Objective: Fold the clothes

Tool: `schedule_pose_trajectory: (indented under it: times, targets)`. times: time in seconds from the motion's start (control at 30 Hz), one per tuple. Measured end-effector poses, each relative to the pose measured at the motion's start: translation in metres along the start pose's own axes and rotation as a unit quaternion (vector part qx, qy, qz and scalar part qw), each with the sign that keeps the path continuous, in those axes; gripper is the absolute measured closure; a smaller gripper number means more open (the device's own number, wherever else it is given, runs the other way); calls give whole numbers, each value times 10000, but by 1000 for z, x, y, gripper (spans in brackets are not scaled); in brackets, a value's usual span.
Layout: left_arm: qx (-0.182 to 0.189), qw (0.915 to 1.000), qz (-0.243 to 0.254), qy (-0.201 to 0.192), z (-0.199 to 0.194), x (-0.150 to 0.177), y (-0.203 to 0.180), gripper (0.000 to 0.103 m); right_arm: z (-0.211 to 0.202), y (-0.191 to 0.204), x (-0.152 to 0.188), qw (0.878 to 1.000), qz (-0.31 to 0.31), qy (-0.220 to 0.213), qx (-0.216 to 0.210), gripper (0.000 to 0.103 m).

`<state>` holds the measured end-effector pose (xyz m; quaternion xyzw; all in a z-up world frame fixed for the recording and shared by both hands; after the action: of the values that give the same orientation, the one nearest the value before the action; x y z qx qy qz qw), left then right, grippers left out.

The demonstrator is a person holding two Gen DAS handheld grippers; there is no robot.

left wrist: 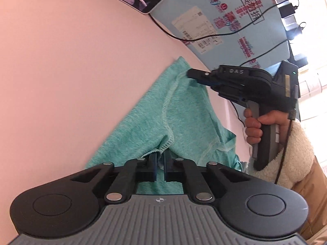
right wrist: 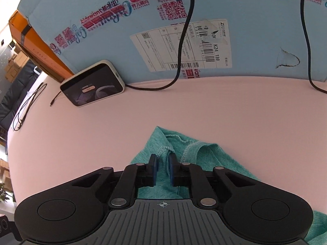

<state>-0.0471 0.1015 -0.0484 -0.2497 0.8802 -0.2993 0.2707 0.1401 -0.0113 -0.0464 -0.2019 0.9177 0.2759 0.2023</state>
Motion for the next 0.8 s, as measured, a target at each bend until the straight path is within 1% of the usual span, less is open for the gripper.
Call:
schedule_pose_trajectory:
  times: [0.07, 0.13, 0.23, 0.3, 0.4, 0.47, 0.53, 0.67, 0.8]
  targets:
    - [-42, 9996, -86, -248, -12, -3, 5, 98, -5, 2, -4, 9999, 40, -150, -48, 97]
    - [-107, 9977, -239, -630, -29, -7, 13, 98, -9, 5, -11, 9996, 1, -277, -33, 98]
    - [-338, 9906, -540, -1209, -56, -27, 37, 98, -11, 10, -24, 9992, -40, -409, 28, 98]
    - [-551, 9859, -654, -1438, -65, -39, 53, 98, -3, 17, -30, 9992, -93, -392, 15, 100]
    - [-737, 9838, -656, -1496, -66, -49, 64, 98, 11, 26, -37, 9993, -212, -300, 76, 101]
    - [-733, 9838, -649, -1502, -66, -49, 65, 98, 14, 30, -39, 9994, -192, -272, 72, 99]
    - [-736, 9843, -690, -1449, -61, -47, 67, 97, 9, 31, -38, 9996, -88, -270, -50, 92]
    - [-750, 9860, -808, -1247, -51, -41, 73, 96, -4, 23, -29, 9989, 304, -40, -365, 90]
    - [-751, 9874, -741, -1181, -51, -42, 73, 94, -4, 15, -17, 9968, 586, 253, -486, 89]
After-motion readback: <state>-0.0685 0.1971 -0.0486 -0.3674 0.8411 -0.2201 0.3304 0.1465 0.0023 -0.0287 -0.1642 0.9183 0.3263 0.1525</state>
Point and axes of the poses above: each gripper's, at about its wrist camera, not at the fingertips, and z roughly the way its jaws point, y to its left, x to its underside, the point moved 9 cm from there along z, roughly the way its jaws point, and after that the axes turned 4 degrees about -x, right-handed, at the moved point
